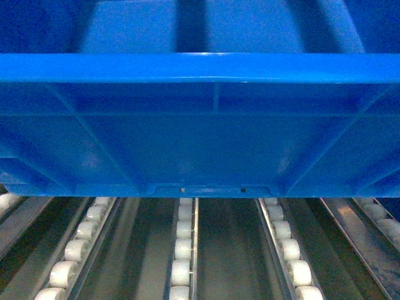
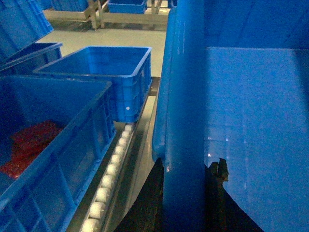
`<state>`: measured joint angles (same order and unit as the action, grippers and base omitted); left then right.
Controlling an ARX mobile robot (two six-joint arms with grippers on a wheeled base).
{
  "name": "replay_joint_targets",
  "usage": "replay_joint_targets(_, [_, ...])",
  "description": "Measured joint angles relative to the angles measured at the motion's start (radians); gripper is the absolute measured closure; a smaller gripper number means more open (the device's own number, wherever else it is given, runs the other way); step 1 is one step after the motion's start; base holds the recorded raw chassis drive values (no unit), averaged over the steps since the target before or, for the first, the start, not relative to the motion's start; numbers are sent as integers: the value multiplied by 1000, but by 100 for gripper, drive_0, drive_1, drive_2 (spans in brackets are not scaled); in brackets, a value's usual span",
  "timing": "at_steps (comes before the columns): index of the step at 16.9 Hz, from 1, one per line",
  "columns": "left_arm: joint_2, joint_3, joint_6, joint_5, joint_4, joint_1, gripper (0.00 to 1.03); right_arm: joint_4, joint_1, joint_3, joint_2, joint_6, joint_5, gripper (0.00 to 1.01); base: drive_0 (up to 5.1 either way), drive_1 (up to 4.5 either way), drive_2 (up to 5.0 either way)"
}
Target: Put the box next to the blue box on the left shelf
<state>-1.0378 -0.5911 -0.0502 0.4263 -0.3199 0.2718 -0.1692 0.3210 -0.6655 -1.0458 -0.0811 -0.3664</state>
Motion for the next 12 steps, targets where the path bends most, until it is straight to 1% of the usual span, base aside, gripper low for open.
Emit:
replay_joint_targets(1, [-4, -1, -1, 1, 19, -15, 93, 33, -1, -21, -28, -17, 26, 92, 0, 0, 0])
replay_joint_targets(3, [-49, -42, -4, -6, 142, -59, 93, 147, -16, -96, -135, -82, 111, 92, 0, 0, 0])
replay_joint_targets(4, [-85, -42, -1, -14, 155, -82, 93, 150, -18, -105, -190, -110, 146, 92, 0, 0, 0])
replay_joint_targets(5, [-113, -43, 0, -34, 155, -101, 93, 152, -21, -114, -230, -119, 159, 92, 0, 0, 0])
replay_joint_targets(7, [-169, -61, -1, -63, 166, -122, 93, 178, -21, -153, -291, -126, 167, 92, 0, 0, 0])
replay_joint_targets(8, [-231, -114, -2, -81, 187, -127, 93, 193, -28, -181, -336, -130, 169, 93, 0, 0, 0])
replay_joint_targets(9, [-285, -126, -13, -91, 241, -113, 93, 234, -30, -182, -372, -138, 173, 93, 0, 0, 0])
replay_joint_targets(10, [-310, -121, -23, -98, 254, -114, 93, 248, -30, -169, -386, -147, 181, 93, 0, 0, 0])
replay_joint_targets(12, [-311, -118, -24, -98, 266, -116, 93, 253, -30, -161, -390, -154, 188, 93, 0, 0, 0])
